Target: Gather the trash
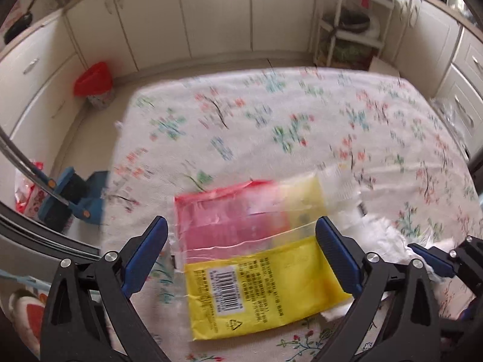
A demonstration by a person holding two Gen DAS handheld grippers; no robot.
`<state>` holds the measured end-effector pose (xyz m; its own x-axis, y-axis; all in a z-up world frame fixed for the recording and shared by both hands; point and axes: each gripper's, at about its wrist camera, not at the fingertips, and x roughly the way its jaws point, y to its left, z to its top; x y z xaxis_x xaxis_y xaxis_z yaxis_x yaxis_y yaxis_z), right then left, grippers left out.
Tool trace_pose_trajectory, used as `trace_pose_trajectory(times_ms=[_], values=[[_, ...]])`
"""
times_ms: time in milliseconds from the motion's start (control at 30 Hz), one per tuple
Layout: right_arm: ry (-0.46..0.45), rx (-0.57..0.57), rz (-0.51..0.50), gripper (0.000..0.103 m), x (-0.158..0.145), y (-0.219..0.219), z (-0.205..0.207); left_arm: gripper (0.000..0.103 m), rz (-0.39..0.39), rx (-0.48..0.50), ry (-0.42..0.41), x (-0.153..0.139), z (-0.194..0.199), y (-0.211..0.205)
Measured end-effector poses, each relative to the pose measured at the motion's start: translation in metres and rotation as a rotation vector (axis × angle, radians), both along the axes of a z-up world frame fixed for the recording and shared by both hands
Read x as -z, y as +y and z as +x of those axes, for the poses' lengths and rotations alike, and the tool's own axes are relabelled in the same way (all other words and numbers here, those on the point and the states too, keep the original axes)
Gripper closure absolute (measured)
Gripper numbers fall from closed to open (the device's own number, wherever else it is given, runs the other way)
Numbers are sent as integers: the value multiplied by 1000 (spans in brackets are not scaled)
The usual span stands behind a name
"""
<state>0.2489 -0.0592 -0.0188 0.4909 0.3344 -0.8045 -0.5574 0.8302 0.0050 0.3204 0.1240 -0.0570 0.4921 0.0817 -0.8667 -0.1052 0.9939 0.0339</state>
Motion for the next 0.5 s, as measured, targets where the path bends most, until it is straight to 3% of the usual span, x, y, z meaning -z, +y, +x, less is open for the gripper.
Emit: trace_pose_trajectory(times_ms=[67, 200, 300, 400, 500], values=[[6, -5, -5, 91, -1, -4, -3, 17, 1, 19, -11, 0, -1, -6], [30, 25, 8, 94, -1, -30, -15, 56, -26, 100, -6, -5, -8, -24], [47, 63, 12, 95, -2, -57, -24, 71, -40, 155, 9, -5, -17, -41], [56, 106, 8, 95, -3, -89, -37, 79, -89, 205, 41, -6, -33, -61], [76, 164, 26, 95, -4, -118, -46, 80, -163, 196, 70, -7, -50, -73]])
